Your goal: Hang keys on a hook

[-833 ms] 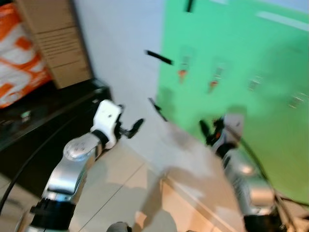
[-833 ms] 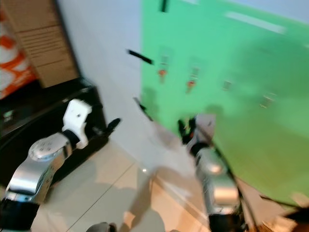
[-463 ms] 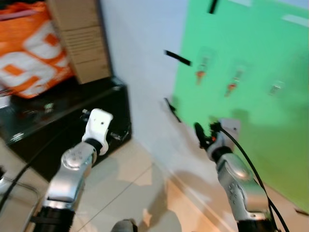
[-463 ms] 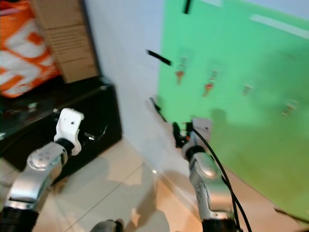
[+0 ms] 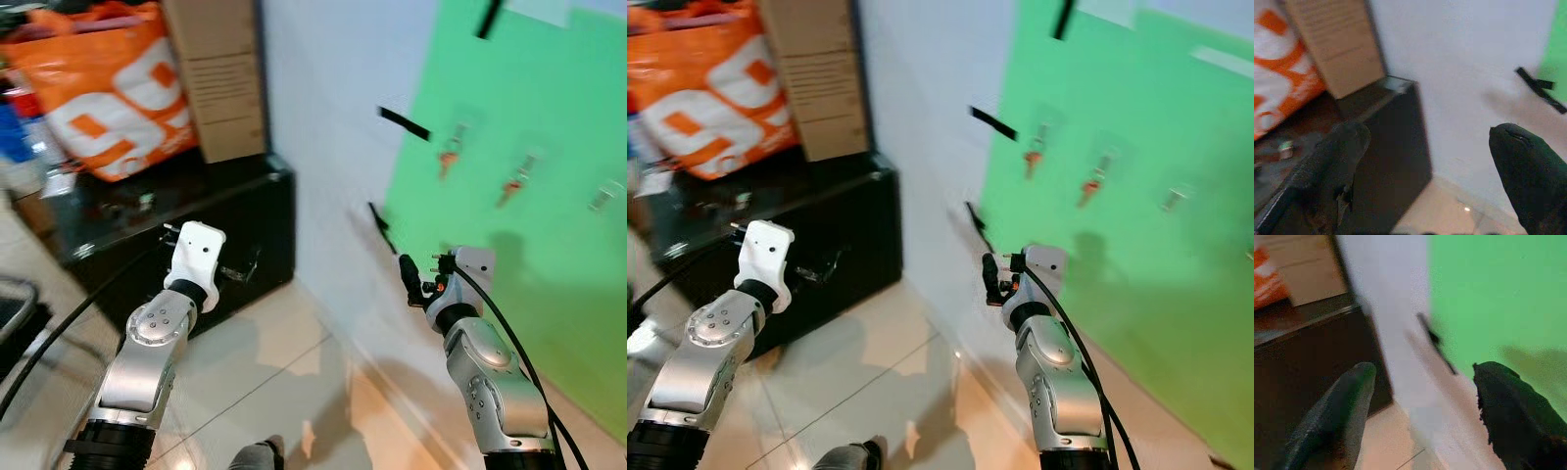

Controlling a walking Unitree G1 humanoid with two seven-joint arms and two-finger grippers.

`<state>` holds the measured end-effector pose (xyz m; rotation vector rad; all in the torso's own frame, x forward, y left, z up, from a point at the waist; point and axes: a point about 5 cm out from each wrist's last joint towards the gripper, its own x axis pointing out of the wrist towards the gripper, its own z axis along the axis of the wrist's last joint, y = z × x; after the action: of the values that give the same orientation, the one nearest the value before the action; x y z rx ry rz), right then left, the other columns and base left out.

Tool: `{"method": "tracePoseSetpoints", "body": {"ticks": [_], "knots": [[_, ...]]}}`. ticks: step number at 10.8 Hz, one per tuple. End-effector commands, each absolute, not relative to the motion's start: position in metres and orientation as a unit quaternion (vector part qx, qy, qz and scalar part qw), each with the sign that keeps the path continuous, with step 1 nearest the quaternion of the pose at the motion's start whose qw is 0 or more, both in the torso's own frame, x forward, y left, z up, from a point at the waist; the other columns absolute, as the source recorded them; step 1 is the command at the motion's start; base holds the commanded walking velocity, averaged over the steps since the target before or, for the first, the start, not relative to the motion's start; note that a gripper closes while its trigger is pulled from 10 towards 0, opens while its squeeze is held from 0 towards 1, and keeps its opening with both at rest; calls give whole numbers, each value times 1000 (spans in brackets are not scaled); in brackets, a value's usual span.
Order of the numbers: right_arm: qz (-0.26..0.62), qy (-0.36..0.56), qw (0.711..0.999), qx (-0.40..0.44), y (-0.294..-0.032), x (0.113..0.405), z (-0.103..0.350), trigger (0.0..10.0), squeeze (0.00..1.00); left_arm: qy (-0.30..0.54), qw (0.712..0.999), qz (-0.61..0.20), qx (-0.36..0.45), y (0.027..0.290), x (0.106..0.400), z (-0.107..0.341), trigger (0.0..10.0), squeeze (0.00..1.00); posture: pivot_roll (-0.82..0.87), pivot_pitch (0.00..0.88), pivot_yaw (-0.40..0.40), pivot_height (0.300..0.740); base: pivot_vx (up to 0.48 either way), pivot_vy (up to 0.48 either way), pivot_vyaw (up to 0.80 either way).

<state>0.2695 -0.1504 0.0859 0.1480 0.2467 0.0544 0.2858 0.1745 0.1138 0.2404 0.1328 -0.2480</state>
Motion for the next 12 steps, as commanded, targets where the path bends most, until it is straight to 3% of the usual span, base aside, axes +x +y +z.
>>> {"method": "tracePoseSetpoints", "body": {"ticks": [1,4,12], "knots": [[34,111,992,57,-151,273,89,10000,1000,60,984,-114,123,176,286,115,10000,0,-17,0,-12,740,0,0,800],[26,117,992,27,-155,274,87,10000,1000,61,984,-113,123,176,285,115,10000,0,2,0,-30,740,0,0,177],[42,130,990,30,-149,277,82,10000,1000,61,985,-110,114,178,283,115,10000,0,20,0,-45,740,331,0,0]]}}
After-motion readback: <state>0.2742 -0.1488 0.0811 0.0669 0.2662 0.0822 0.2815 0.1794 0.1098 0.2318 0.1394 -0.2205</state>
